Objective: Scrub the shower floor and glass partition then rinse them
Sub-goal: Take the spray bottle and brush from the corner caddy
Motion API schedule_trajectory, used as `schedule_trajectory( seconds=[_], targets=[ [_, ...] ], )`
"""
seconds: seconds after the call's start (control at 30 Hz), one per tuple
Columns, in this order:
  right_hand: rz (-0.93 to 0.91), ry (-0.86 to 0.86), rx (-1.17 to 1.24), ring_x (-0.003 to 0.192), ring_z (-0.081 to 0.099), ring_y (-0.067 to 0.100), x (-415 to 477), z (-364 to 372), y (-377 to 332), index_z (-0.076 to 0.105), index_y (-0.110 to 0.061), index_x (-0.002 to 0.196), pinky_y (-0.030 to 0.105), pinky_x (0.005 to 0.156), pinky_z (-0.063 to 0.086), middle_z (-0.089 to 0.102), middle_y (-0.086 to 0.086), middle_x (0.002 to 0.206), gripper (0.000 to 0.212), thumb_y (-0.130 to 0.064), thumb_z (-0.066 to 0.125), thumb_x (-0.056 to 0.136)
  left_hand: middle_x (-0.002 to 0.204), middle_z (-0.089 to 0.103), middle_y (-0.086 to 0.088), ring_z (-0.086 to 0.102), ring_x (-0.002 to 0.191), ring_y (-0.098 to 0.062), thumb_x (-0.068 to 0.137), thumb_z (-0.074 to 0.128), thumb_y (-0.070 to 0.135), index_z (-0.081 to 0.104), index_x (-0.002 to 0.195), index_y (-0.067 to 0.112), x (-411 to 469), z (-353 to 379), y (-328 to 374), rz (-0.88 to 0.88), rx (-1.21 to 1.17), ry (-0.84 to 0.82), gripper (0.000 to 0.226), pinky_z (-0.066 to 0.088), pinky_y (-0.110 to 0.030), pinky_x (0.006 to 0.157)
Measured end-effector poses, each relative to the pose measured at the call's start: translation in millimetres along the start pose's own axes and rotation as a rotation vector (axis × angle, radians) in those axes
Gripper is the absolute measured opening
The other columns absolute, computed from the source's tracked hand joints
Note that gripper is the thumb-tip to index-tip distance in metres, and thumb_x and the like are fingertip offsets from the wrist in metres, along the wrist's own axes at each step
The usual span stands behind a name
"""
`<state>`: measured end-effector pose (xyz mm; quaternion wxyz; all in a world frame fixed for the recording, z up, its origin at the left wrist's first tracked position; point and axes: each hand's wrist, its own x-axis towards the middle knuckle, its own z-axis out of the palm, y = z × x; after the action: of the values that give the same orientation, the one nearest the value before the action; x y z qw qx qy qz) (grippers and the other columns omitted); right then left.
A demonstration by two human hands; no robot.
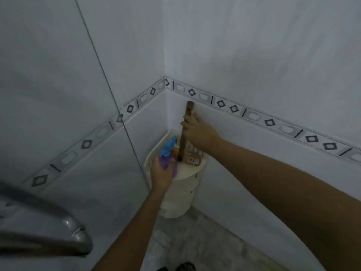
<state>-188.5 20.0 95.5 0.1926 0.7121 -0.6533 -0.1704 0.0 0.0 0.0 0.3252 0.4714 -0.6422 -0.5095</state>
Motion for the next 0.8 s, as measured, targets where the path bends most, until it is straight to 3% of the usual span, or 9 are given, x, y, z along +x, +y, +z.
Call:
schedule_trajectory(
  seconds=[0.07,0.17,0.27,0.33,0.43,0.57,0.63,0.73,0.8],
  targets=[
    [-0.027,0.024,-0.087,0.127,0.054,0.039,9.5,3.6,3.3,0.078,-0.009,0.096,0.055,0.117,0.027,0.067,0.016,0.121,0.015,-0.012,0.073,0.081,0.115,0.064,-0.009,0.062,0.103,-0.021,0.091,0.069,0.014,0.055,0.125,0.003,6.0,2.6,1.0,-0.008,-0.013,-0.025,0.038,0.049,-0.019,0.084],
    [-0.066,-0.04,-0.19,0.125,0.054,0.037,19.0,2.8,0.7,0.077,-0.011,0.101,0.054,0.119,0.025,0.068,0.013,0.118,0.017,-0.016,0.067,0.089,0.116,0.065,-0.014,0.062,0.108,-0.03,0.095,0.064,0.026,0.06,0.122,0.001,12.9,4.8,-4.9,0.008,0.072,-0.056,0.037,0.049,-0.039,0.097],
    [-0.021,-0.124,-0.254,0.113,0.059,0.034,24.3,4.8,0.2,0.076,-0.01,0.102,0.052,0.12,0.027,0.071,0.011,0.106,0.018,-0.017,0.064,0.091,0.113,0.067,-0.016,0.061,0.108,-0.037,0.09,0.057,0.051,0.065,0.118,0.004,28.6,3.8,-24.1,0.042,0.175,-0.048,0.055,0.047,-0.054,0.099],
    [0.007,-0.157,-0.194,0.107,0.06,0.032,25.8,-3.5,0.3,0.077,-0.012,0.093,0.049,0.116,0.034,0.071,0.01,0.102,0.014,-0.016,0.064,0.089,0.106,0.068,-0.011,0.063,0.102,-0.027,0.089,0.063,0.044,0.065,0.114,0.009,31.2,1.1,-19.8,0.053,0.169,-0.083,0.044,0.05,-0.045,0.094],
    [0.112,-0.366,-0.112,0.112,0.056,0.029,22.7,-26.3,3.7,0.069,-0.013,0.109,0.041,0.1,0.041,0.066,0.008,0.114,0.017,-0.015,0.058,0.096,0.091,0.065,0.007,0.06,0.084,0.002,0.088,0.074,0.024,0.064,0.103,0.017,26.9,-3.0,-6.0,0.133,0.156,-0.22,0.019,0.049,-0.027,0.077],
    [0.303,-0.628,0.172,0.097,0.06,0.023,-11.1,-54.1,19.4,0.061,-0.007,0.12,0.033,0.076,0.044,0.061,0.006,0.112,0.023,-0.012,0.059,0.097,0.09,0.064,0.012,0.06,0.084,0.008,0.086,0.076,0.019,0.063,0.102,0.015,12.7,3.5,9.6,0.222,0.168,-0.421,0.021,0.044,-0.01,0.071],
    [0.33,-0.792,0.236,0.086,0.055,0.022,-44.9,-65.6,30.1,0.062,-0.004,0.119,0.033,0.074,0.045,0.056,0.005,0.092,0.026,-0.014,0.064,0.096,0.09,0.064,0.01,0.062,0.083,0.005,0.09,0.072,0.019,0.058,0.104,0.015,1.2,19.0,23.7,0.25,0.144,-0.538,0.02,0.045,-0.009,0.071],
    [0.424,-1.062,0.334,0.08,0.058,0.02,-102.7,-65.6,45.6,0.066,-0.005,0.113,0.034,0.079,0.049,0.057,0.002,0.078,0.025,-0.023,0.065,0.096,0.09,0.066,-0.012,0.068,0.082,-0.019,0.096,0.063,0.03,0.049,0.11,0.012,-21.9,53.9,39.1,0.254,0.108,-0.661,0.027,0.056,-0.035,0.07],
    [0.509,-1.147,0.412,0.071,0.058,0.017,-151.5,-54.7,53.3,0.065,-0.007,0.098,0.034,0.08,0.05,0.06,0.0,0.077,0.02,-0.028,0.063,0.097,0.091,0.065,-0.016,0.067,0.081,-0.026,0.097,0.057,0.034,0.047,0.111,0.012,-42.3,86.8,45.7,0.255,0.117,-0.731,0.028,0.055,-0.042,0.072]
  ],
)
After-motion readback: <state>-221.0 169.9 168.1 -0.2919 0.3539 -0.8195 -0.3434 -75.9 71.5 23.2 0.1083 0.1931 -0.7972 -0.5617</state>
